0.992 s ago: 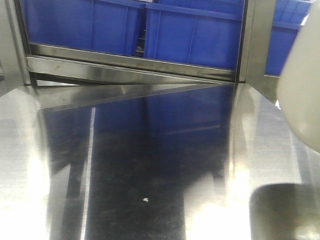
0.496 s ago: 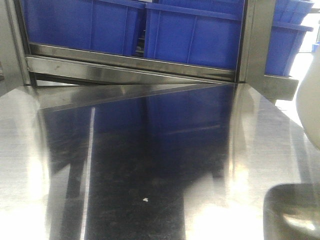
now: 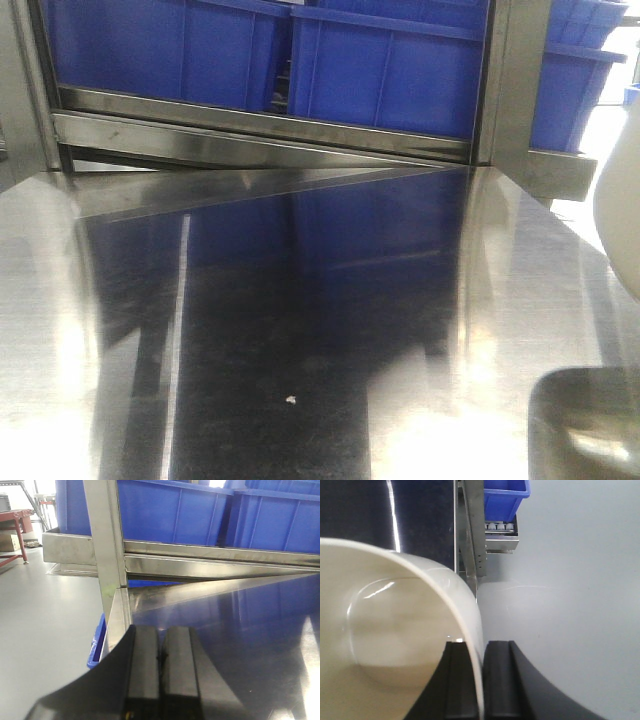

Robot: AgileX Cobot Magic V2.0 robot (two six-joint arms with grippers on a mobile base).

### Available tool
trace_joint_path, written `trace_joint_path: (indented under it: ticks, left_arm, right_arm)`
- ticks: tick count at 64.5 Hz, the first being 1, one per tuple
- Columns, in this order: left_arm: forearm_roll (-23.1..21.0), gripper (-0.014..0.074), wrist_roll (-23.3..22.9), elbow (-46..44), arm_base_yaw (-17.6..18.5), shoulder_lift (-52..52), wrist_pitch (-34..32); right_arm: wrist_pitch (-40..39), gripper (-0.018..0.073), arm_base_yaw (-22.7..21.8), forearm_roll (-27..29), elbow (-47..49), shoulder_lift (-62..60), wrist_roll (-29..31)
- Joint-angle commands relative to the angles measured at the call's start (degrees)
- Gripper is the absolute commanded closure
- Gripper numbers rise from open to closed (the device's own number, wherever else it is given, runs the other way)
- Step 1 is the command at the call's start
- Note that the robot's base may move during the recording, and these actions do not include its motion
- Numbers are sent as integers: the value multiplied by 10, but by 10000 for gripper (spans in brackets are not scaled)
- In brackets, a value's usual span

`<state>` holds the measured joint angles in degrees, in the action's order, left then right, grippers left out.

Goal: Move white bin to right shelf second layer
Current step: 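Close the right gripper on the rim and lift the bin, then drive away from the table holding the bin in the right gripper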

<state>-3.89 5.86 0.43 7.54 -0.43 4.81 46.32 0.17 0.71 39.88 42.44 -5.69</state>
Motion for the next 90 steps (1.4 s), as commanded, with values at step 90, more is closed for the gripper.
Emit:
trace_joint_path:
  ticks: [90]
  left_arm:
    - [-3,512,-1,21,3,-8,-48]
  right_arm:
    - [-39,511,1,-2,15,-5,5]
